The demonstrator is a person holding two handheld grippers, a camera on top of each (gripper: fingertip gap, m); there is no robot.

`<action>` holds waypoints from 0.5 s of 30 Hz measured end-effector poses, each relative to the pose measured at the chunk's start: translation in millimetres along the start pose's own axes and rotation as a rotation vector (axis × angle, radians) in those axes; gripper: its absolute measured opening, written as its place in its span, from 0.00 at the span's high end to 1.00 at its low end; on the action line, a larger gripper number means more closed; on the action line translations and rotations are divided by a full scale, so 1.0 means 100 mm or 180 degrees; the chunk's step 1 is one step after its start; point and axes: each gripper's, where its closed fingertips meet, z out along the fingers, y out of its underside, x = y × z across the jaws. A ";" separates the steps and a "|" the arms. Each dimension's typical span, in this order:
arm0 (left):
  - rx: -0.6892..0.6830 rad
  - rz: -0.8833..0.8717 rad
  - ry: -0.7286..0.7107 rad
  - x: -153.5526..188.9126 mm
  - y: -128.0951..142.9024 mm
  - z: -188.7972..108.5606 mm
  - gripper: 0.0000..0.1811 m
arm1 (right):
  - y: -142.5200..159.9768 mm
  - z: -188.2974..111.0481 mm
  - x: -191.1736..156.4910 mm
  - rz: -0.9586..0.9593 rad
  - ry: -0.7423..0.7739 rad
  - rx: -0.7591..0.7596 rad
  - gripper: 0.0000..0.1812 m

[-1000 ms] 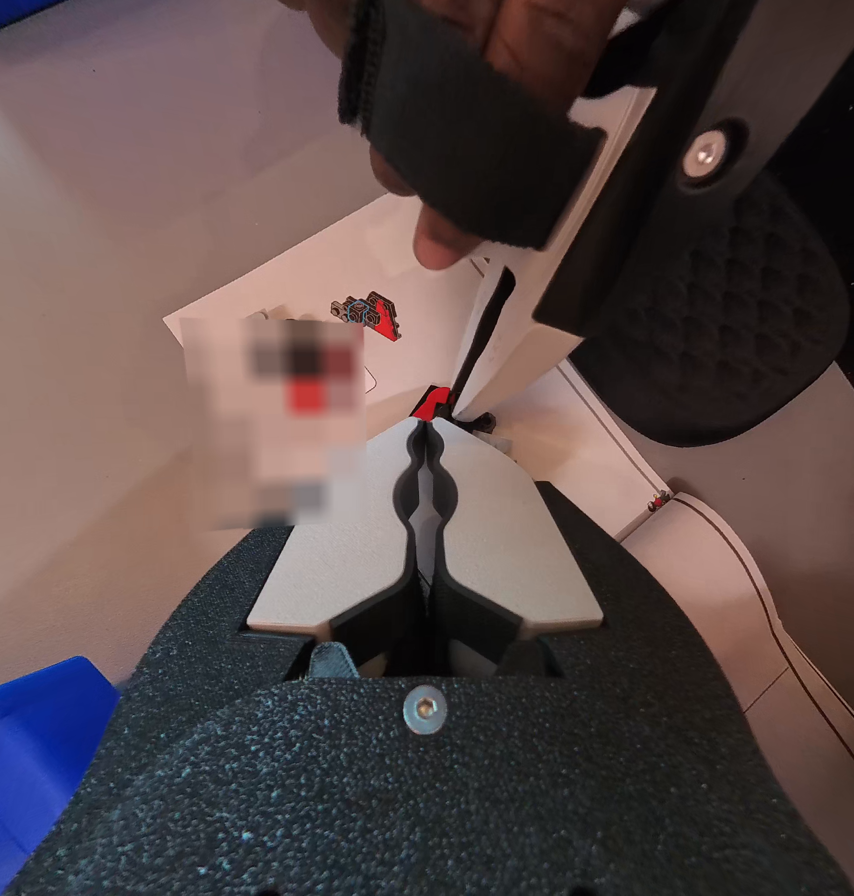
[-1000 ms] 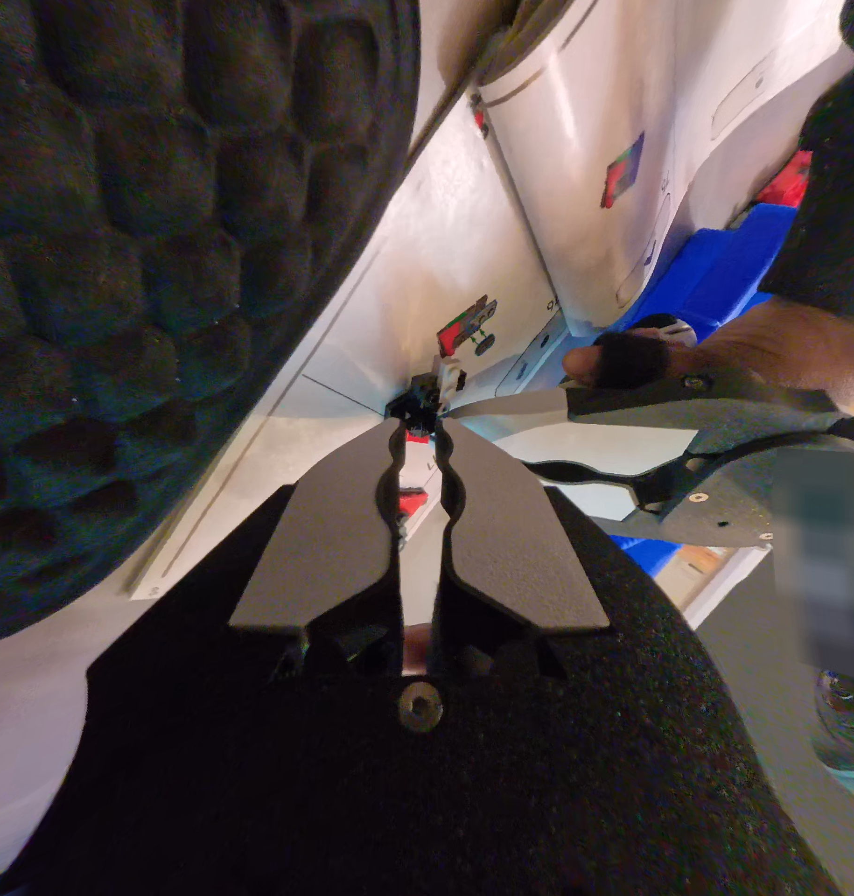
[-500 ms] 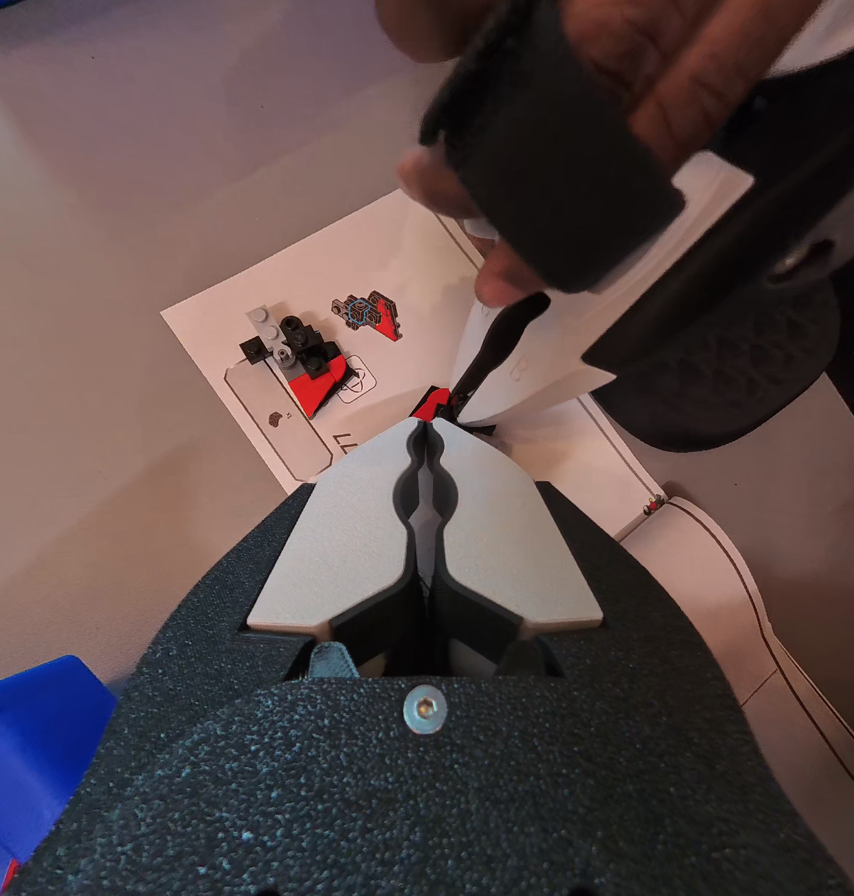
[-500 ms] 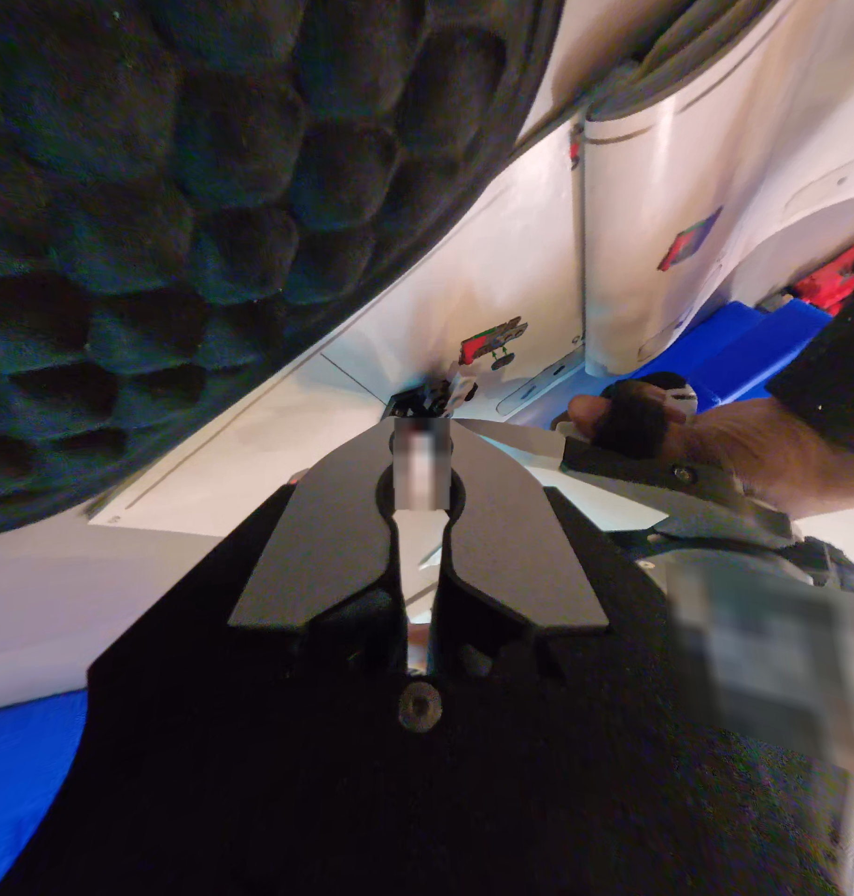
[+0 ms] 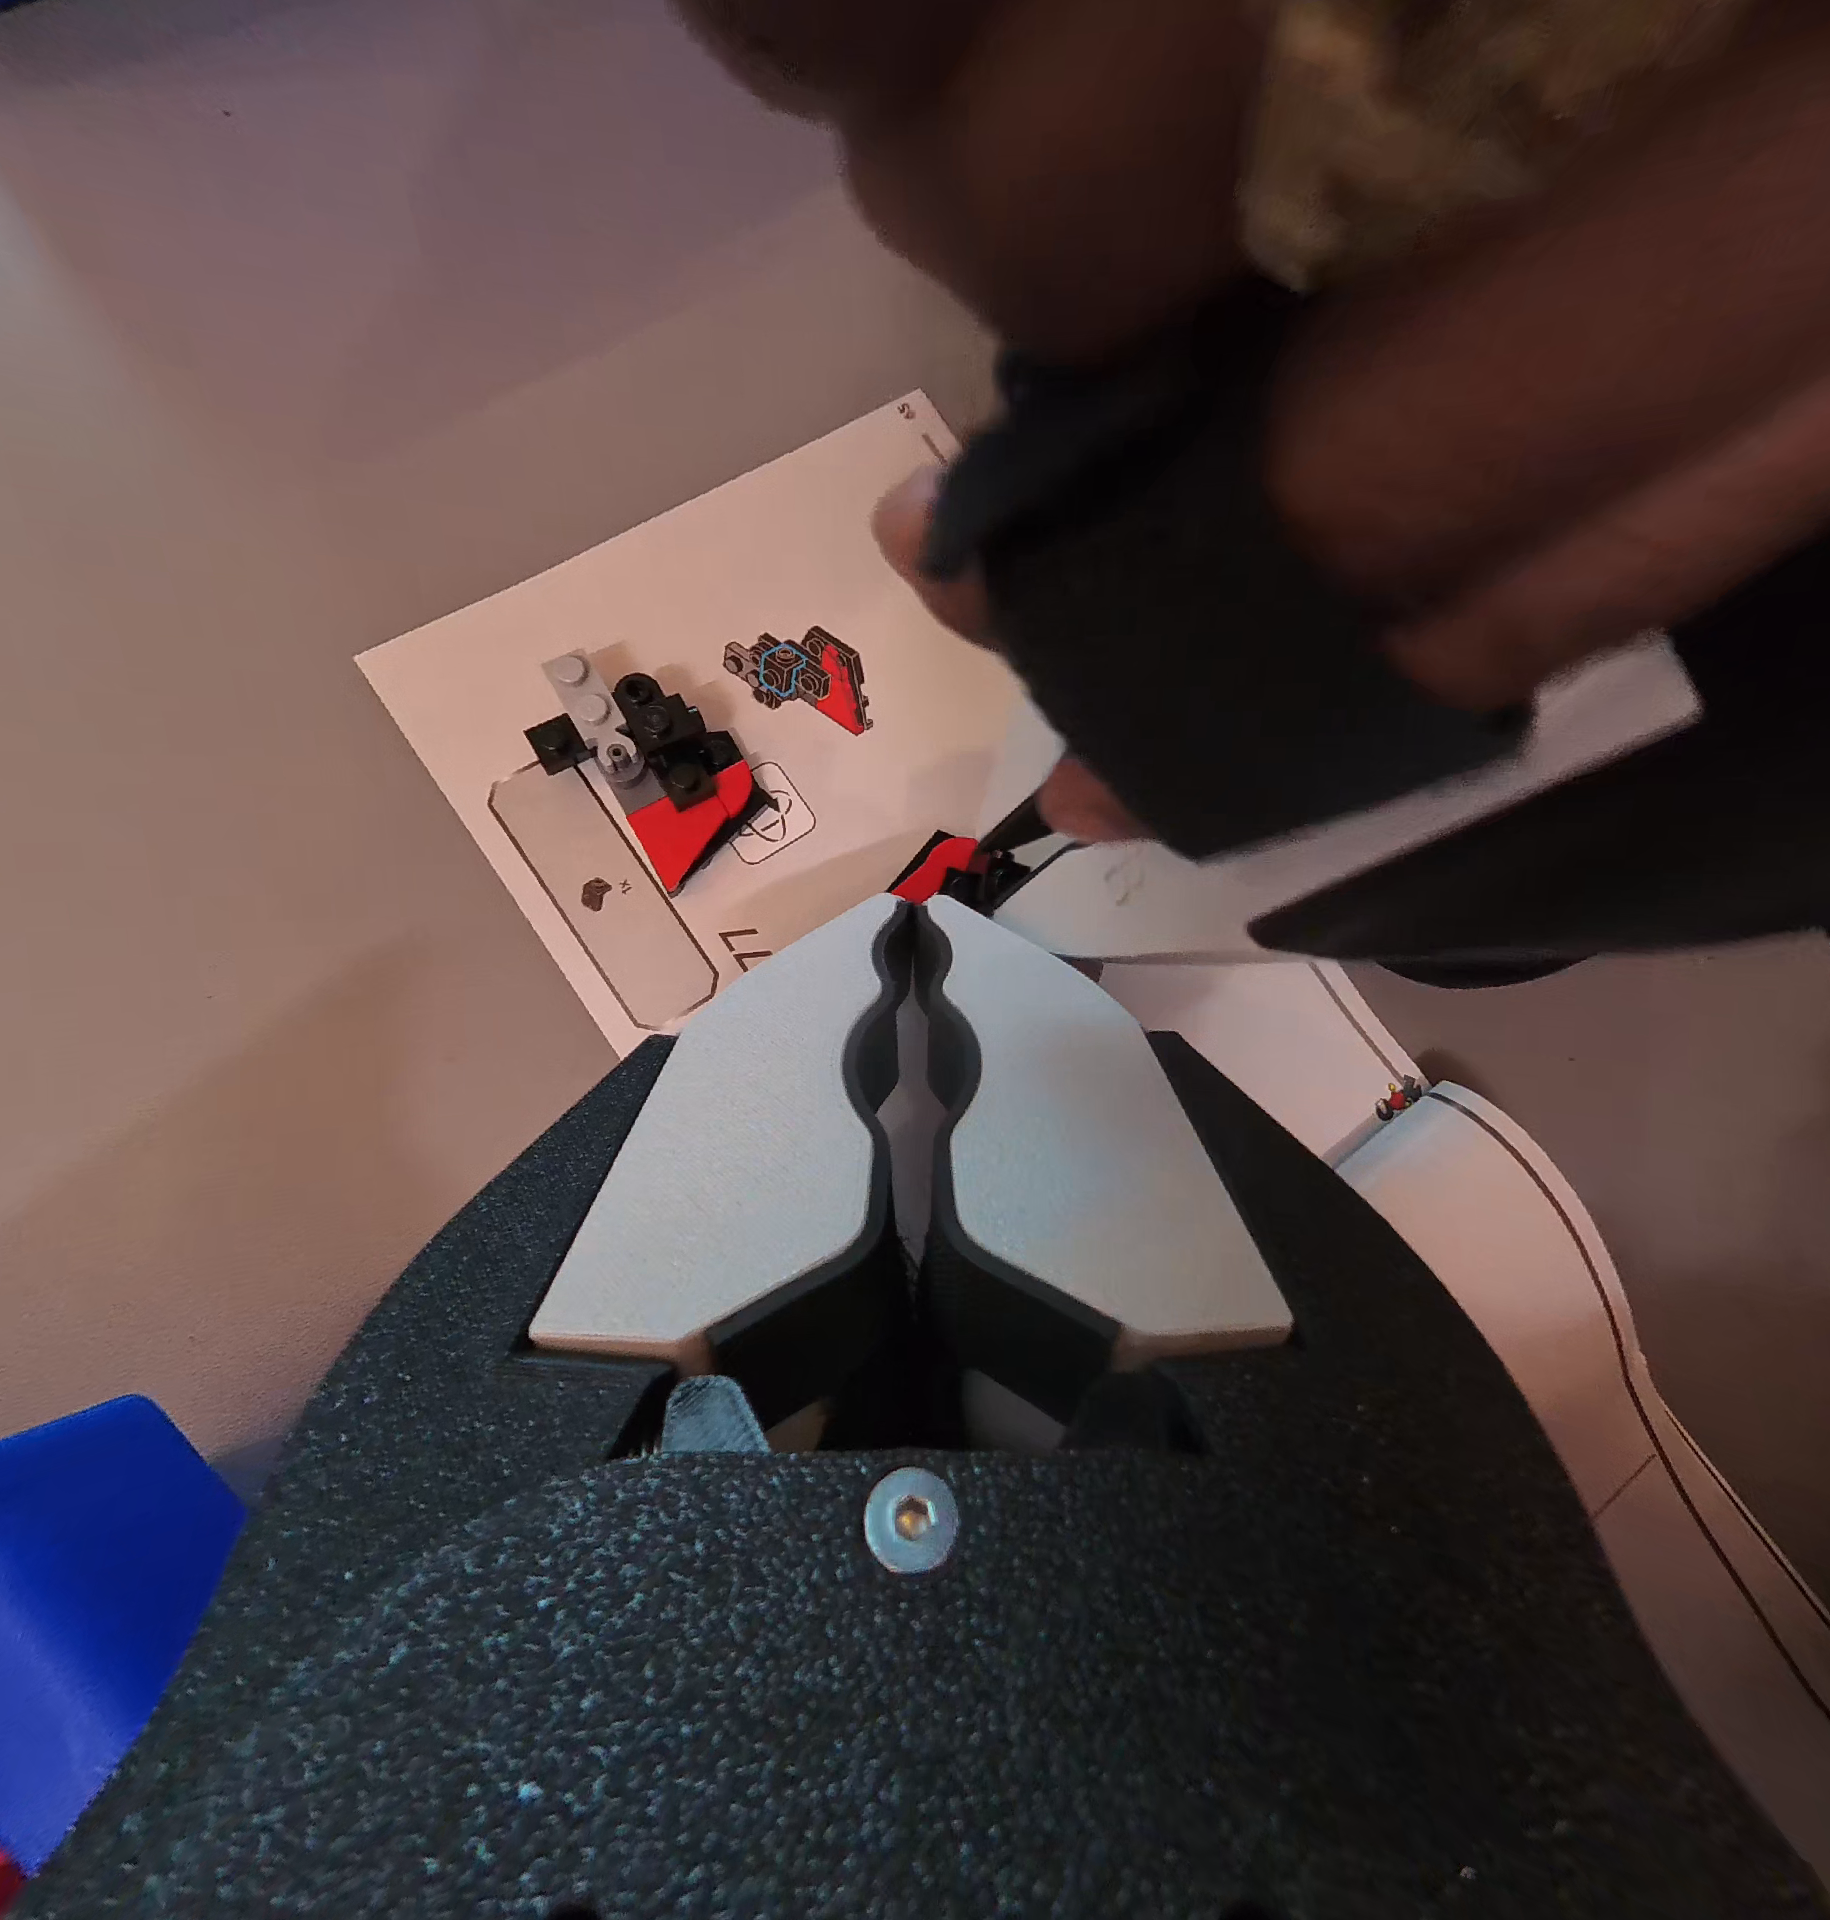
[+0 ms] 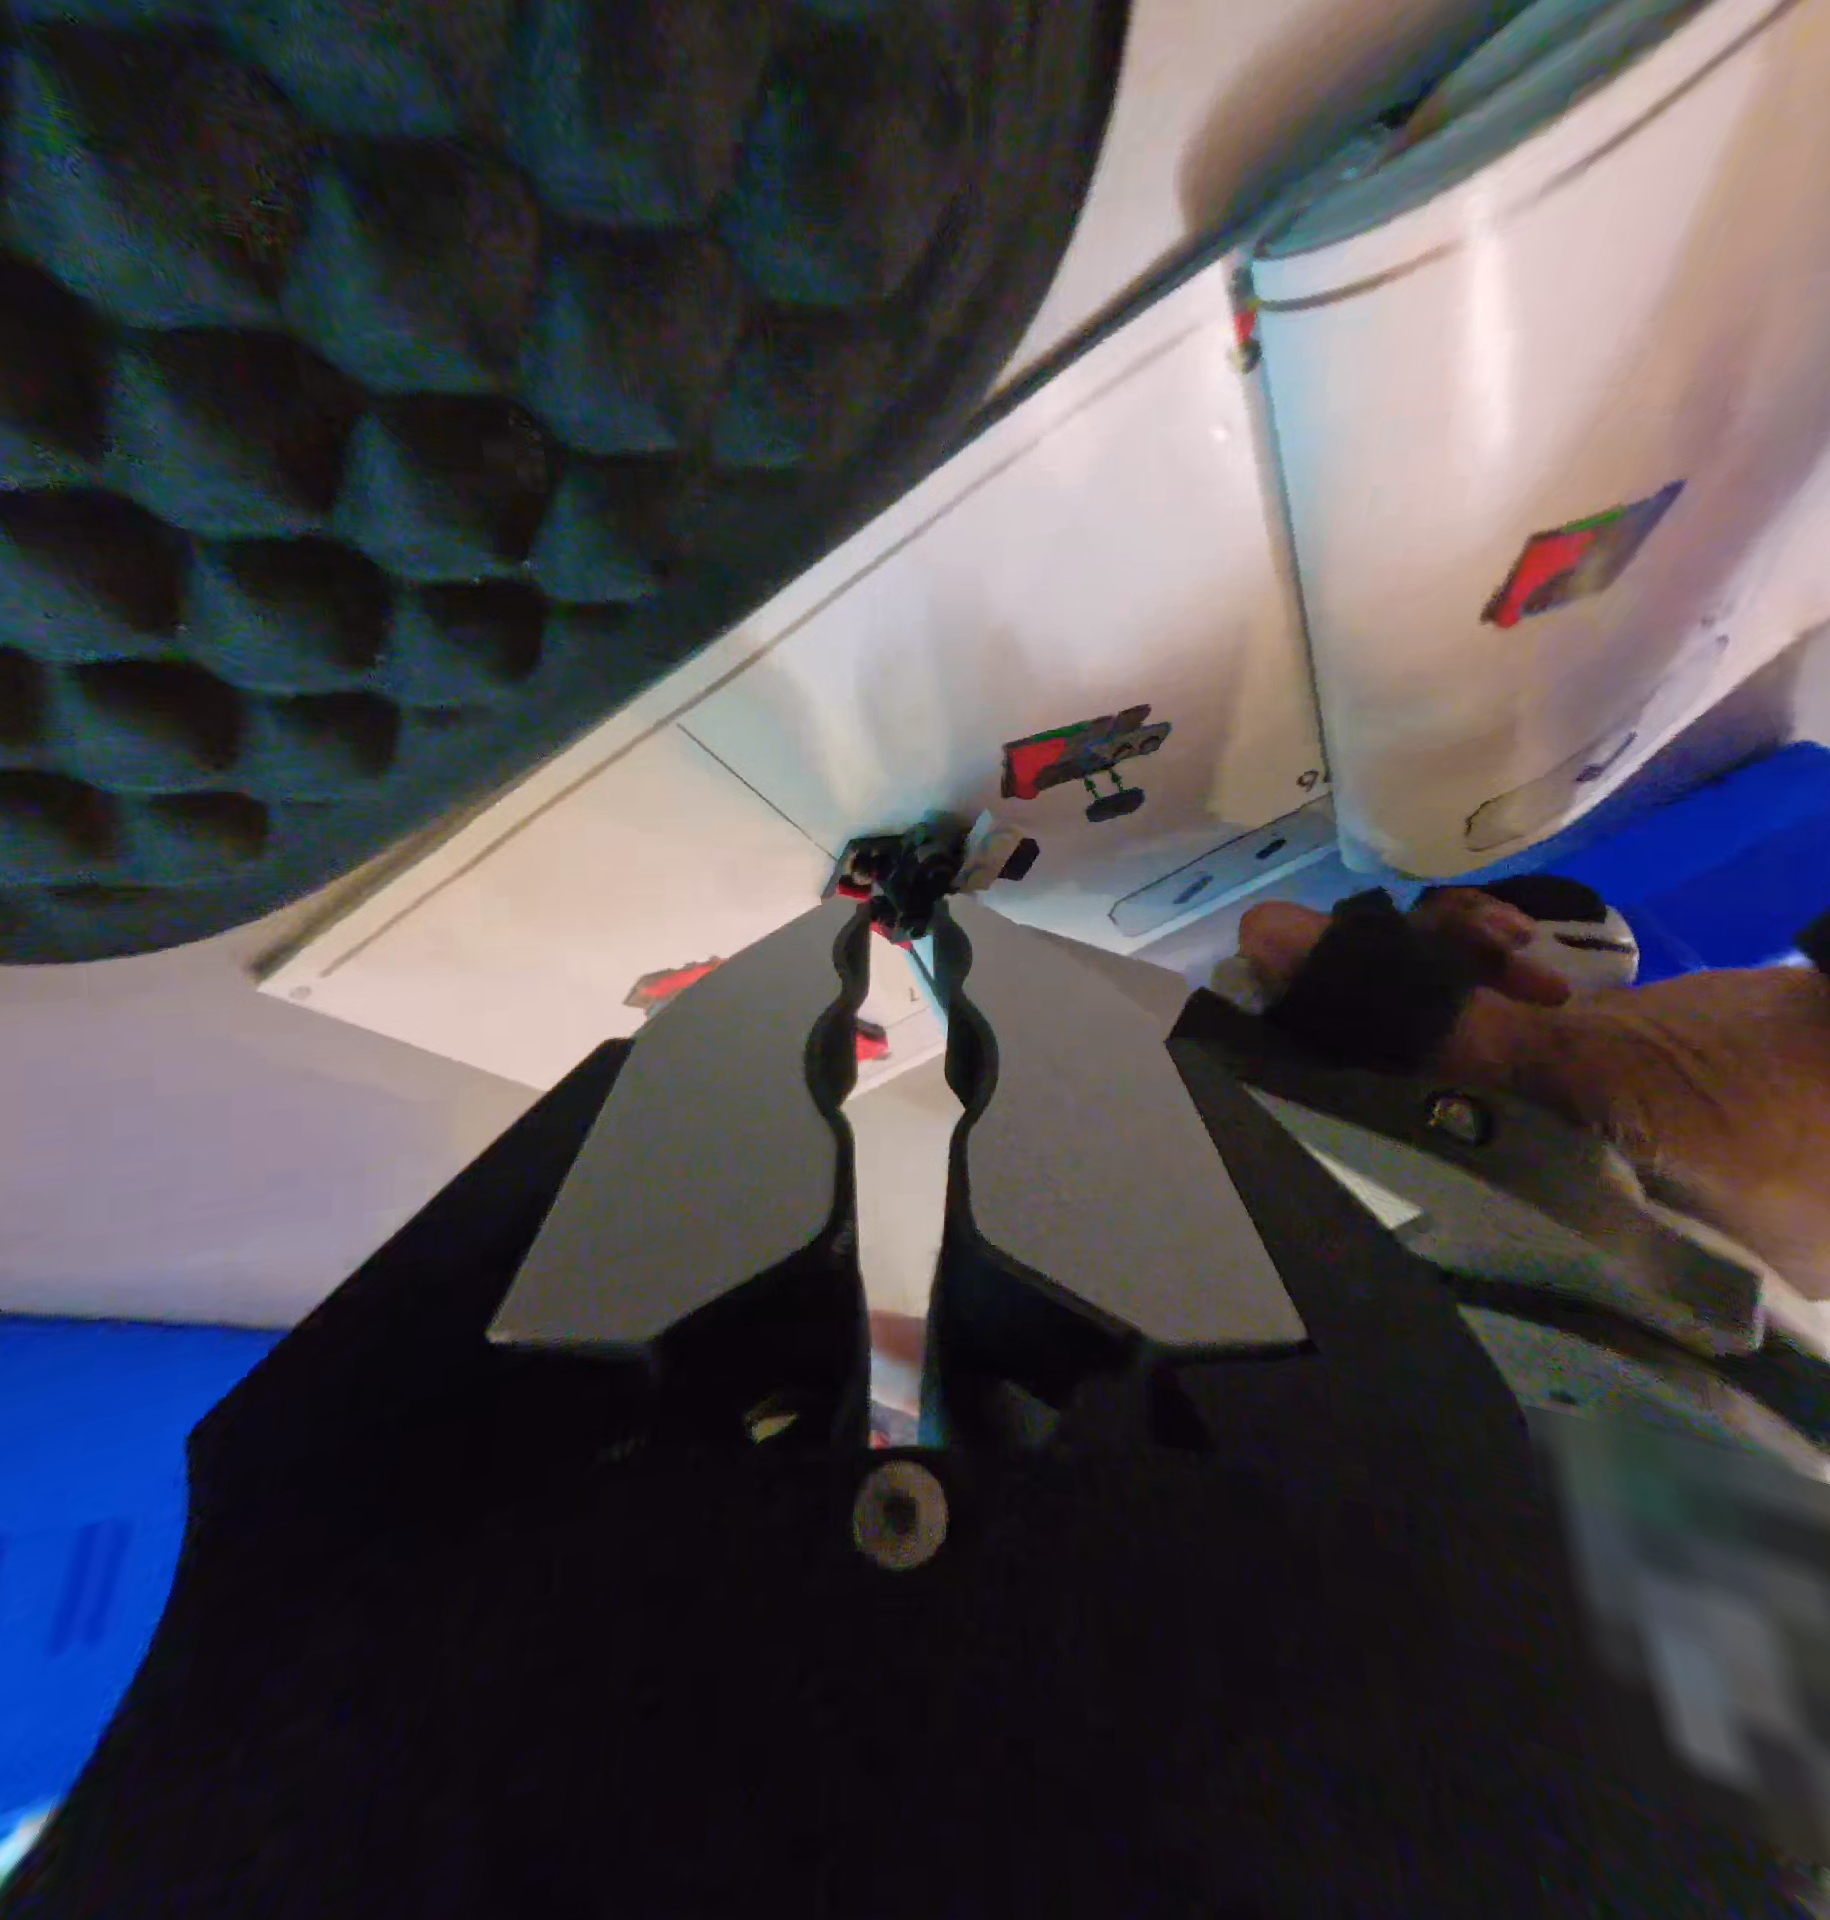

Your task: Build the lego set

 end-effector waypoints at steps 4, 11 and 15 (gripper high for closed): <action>0.0017 0.0022 -0.0020 0.00 0.00 0.00 1.00 | 0.00 0.00 0.00 0.0413 0.0363 0.0241 0.93; 0.0032 0.0006 -0.0016 0.00 0.00 0.00 1.00 | -0.01 0.00 0.02 0.0765 0.0877 0.0353 0.92; 0.0034 -0.0003 -0.0014 0.00 0.00 0.00 1.00 | -0.02 0.00 0.02 0.0871 0.1086 0.0362 0.91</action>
